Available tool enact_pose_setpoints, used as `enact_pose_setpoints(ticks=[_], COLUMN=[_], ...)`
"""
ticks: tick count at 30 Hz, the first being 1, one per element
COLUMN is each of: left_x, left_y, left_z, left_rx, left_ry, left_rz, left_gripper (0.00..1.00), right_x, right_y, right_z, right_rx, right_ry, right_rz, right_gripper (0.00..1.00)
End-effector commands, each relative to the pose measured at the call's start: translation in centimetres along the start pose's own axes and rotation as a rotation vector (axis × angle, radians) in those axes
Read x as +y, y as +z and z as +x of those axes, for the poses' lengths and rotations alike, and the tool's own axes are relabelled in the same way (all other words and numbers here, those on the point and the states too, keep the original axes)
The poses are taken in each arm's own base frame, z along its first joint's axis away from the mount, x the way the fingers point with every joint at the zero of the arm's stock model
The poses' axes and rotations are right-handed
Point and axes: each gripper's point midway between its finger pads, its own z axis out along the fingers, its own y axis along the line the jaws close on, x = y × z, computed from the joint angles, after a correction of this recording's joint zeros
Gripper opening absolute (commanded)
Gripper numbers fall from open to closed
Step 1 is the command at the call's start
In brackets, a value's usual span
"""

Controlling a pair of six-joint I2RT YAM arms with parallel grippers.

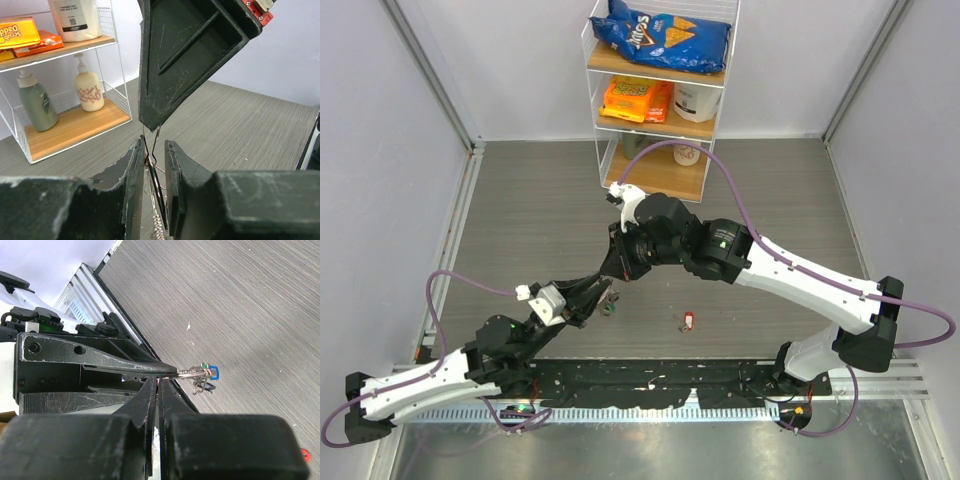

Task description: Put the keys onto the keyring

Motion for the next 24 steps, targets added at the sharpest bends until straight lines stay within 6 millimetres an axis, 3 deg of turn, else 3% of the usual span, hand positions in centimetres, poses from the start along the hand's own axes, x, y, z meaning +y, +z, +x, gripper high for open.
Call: enact_pose_setpoints(ticks=[1,11,12,13,24], left_x=[0.2,0.5,0.5,0.6,0.8], left_y=[0.4,0.1,0.1,-0.1,-0.8], left_z=[-1.7,-1.7,-1.8,-1.9,-2.9], left_rx=[-0.037,-0.047,-0.051,-0.058,-0.110], left_ry=[-0.004,-0.009,-0.012,-0.016,-0.053], left_rz=[-0.007,-0.022,-0.024,-0.026,-0.023], left_gripper=[0.27,0.24,0.16,0.00,0.00], right_x=[2.4,2.4,2.4,2.3,1.6], right_y=[-2.0,-1.8,-1.7,-1.7,-0.8], right_z=[-3.8,-3.6,-3.6,-3.5,-2.8], right_rx=[-0.133,-0.127,-0.126,-0.125,-0.104], right_ry=[-0.005,-0.007,-0.011,-0.011,-0.009], right_rz=[-0.063,-0.065,-0.064,-0.061,-0.040], right_gripper=[0.06,0.06,0.06,0.06,0.06])
